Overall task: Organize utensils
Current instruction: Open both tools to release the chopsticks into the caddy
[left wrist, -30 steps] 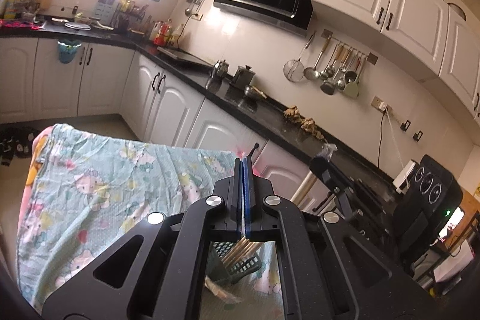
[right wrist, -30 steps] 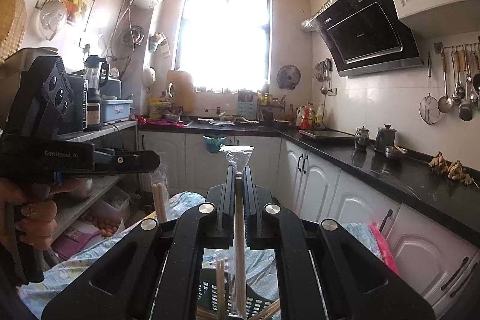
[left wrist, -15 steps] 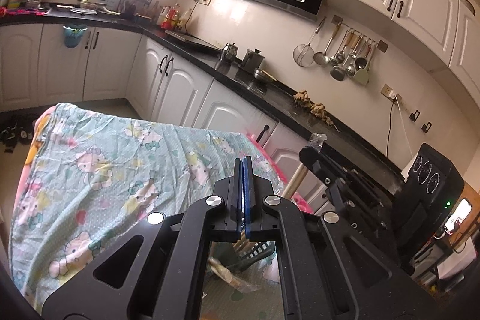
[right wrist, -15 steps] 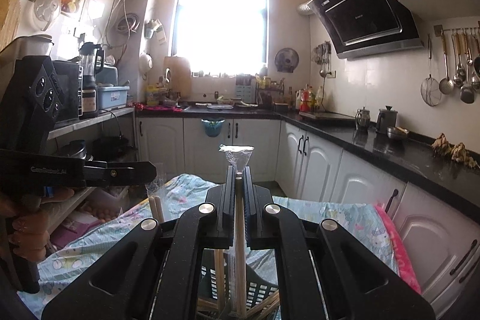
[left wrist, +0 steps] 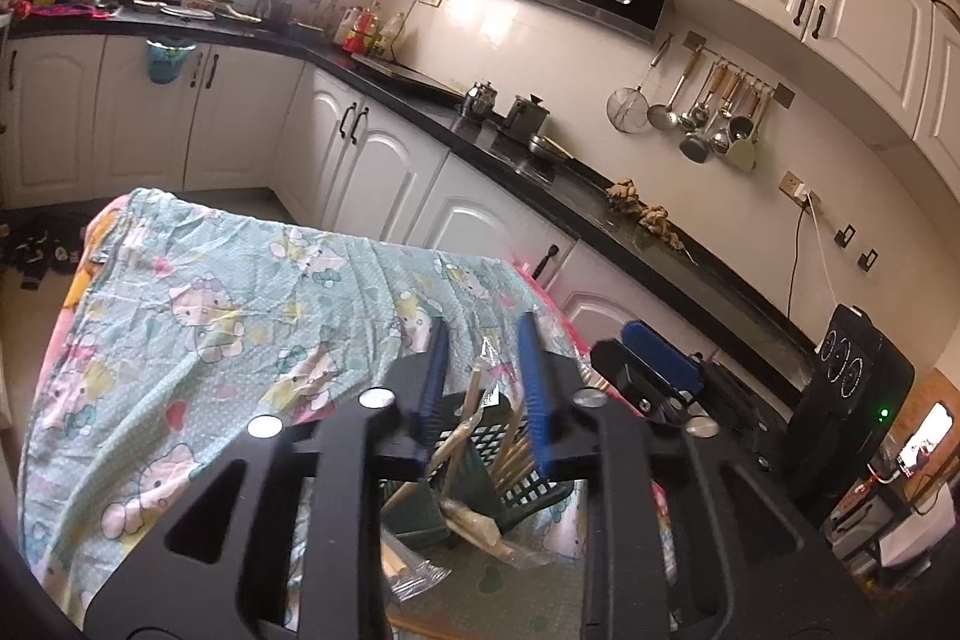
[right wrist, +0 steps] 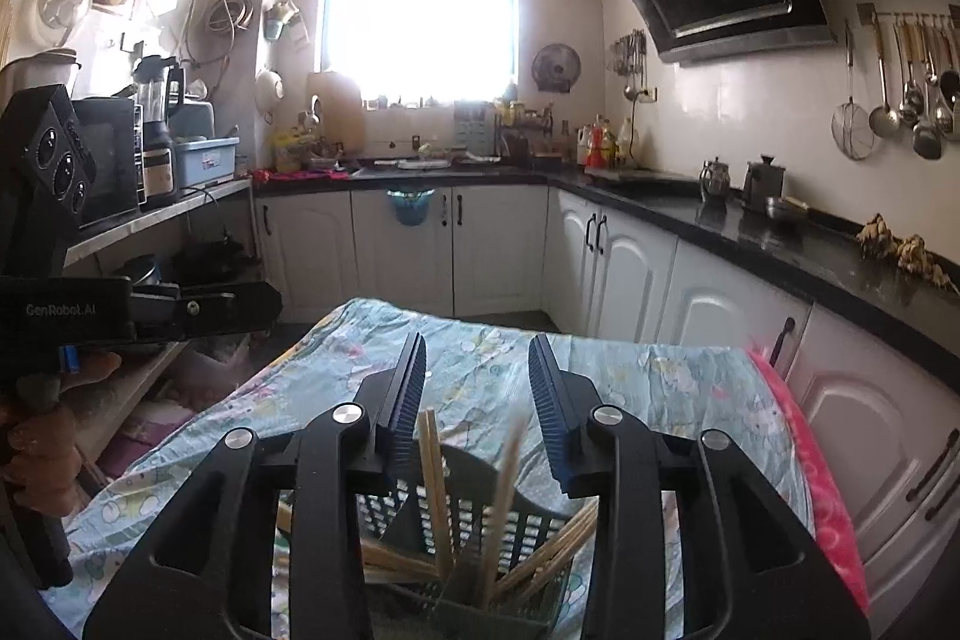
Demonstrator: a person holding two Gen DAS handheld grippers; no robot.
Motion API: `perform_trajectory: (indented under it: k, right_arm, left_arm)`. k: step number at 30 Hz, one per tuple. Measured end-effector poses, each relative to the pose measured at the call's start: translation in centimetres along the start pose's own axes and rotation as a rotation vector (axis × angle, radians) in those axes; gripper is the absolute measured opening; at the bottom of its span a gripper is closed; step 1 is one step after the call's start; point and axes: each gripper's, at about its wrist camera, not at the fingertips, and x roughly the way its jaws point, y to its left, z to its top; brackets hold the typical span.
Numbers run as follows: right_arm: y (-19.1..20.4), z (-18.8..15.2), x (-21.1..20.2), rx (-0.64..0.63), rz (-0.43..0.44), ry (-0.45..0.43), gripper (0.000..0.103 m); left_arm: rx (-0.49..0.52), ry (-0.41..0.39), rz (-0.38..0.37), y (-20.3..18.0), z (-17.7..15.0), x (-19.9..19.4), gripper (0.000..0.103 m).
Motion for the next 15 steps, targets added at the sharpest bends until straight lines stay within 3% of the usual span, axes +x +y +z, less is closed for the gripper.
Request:
perform_trajectory:
  k: [2, 6, 8, 15]
  right_arm:
    - [0.0, -0.1, -0.2, 0.005, 0.003, 0.004, 0.045]
    - [0.1, -0.3, -0.7, 0.009, 0.002, 0.018, 0.051]
    - [0.0, -0.3, -0.8, 0.012, 0.004, 0.023, 0.053]
    - [0.2, -0.4, -2.4, 0.014, 0.013, 0.017, 0.060]
  left_arm:
    - [-0.006, -0.010, 0.008, 0.2, 0.0, -0.5, 0.034]
    - [-0.021, -0.029, 0.021, 0.6, 0.0, -1.5, 0.048]
    - [-0.028, -0.045, 0.029, 0.8, 0.1, -2.2, 0.063]
    - [-0.039, -0.070, 0.044, 1.1, 0.1, -3.9, 0.087]
